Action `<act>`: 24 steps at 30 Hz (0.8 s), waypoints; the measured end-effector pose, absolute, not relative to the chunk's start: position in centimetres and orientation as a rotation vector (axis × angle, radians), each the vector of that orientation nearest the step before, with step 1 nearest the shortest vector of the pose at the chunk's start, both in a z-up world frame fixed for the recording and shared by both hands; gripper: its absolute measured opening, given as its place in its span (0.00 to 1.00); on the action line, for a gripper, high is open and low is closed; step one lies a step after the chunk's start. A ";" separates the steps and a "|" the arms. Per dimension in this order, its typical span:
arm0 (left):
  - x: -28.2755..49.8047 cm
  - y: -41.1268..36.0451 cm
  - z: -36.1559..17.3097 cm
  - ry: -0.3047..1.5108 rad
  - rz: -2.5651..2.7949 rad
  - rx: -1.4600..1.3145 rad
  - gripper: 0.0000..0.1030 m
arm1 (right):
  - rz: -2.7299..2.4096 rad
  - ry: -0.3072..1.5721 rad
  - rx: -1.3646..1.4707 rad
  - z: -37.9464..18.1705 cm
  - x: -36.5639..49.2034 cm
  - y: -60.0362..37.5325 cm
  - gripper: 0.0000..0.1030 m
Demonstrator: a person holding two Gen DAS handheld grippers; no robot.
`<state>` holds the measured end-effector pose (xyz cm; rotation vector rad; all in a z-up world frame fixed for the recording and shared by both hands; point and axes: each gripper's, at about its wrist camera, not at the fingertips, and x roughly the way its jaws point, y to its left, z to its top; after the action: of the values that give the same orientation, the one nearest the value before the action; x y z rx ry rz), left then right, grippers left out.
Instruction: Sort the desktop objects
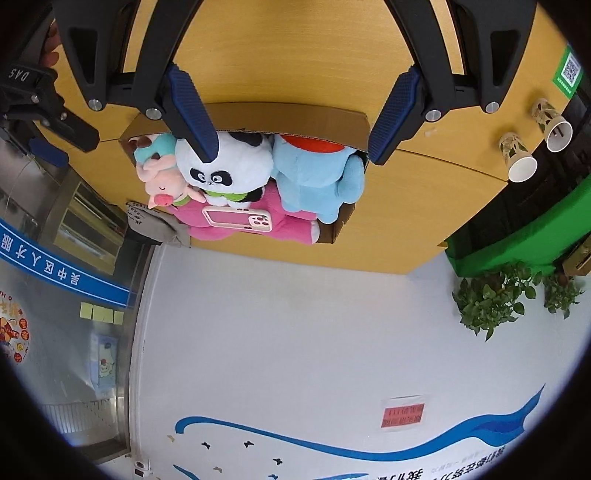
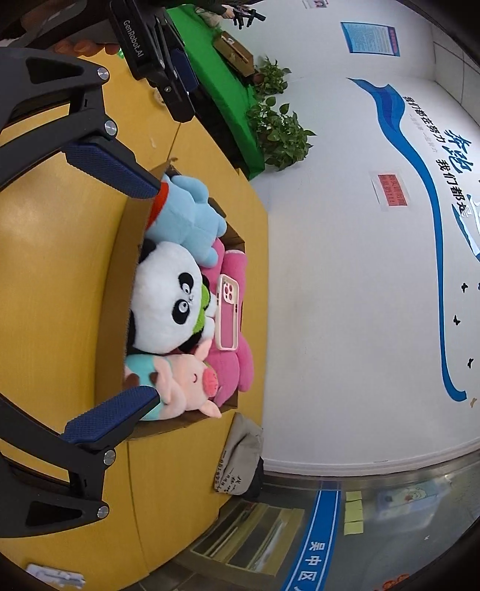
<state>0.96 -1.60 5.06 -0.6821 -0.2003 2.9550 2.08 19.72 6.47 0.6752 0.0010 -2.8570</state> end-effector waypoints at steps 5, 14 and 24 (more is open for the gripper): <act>1.0 -0.7 4.6 -0.195 2.933 -0.682 0.81 | -2.883 -0.009 0.704 5.1 2.7 20.4 1.00; -1.0 0.2 2.2 -0.202 2.881 -0.779 0.81 | -2.858 -0.019 0.814 2.1 1.4 20.3 1.00; -3.7 1.3 -0.7 -0.172 2.854 -0.920 0.81 | -2.887 -0.009 0.876 0.5 -0.5 20.5 1.00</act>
<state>-3.72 1.31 -0.71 -0.9204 -0.1717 2.8539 -0.54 20.53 0.51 0.8755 -0.0095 -2.8875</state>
